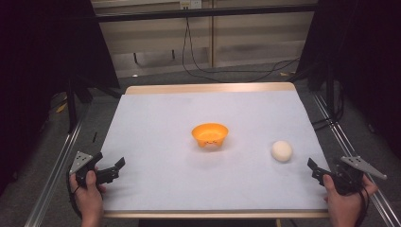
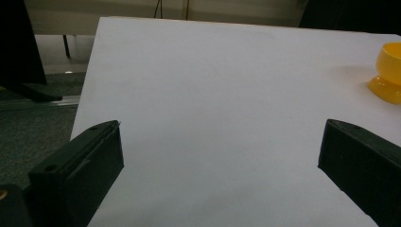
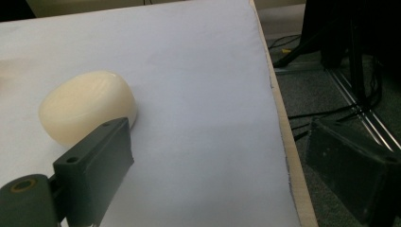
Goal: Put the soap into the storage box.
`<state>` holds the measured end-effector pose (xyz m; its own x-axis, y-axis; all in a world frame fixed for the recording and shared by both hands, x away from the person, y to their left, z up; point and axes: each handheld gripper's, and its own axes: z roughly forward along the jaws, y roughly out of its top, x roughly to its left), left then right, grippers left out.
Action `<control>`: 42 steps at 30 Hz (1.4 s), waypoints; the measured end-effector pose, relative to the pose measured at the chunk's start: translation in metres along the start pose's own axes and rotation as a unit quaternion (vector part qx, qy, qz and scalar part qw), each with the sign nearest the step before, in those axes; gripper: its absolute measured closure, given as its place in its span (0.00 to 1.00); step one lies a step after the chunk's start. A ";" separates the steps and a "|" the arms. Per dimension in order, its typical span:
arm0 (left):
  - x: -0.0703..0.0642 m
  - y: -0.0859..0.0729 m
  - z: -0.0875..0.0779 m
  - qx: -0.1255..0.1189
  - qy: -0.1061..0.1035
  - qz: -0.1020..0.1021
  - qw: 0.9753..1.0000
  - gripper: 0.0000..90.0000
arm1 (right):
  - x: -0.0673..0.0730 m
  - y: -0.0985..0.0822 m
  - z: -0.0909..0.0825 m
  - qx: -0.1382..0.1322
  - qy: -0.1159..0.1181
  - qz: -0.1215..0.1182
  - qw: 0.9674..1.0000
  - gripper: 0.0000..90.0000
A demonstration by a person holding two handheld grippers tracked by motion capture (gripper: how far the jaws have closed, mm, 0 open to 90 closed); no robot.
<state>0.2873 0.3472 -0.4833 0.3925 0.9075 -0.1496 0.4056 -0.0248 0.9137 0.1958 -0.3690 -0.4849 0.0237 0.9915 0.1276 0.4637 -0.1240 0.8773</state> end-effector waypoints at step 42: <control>-0.002 -0.001 -0.001 -0.003 -0.005 0.006 1.000 0.01 | 0.027 0.023 0.017 0.110 0.057 -0.074 0.990 0.07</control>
<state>0.2855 0.3457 -0.4832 0.4064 0.9026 -0.1421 0.3952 -0.0334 0.9180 0.2224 -0.3445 -0.4690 -0.1526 0.9860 0.0679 0.6367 0.0455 0.7697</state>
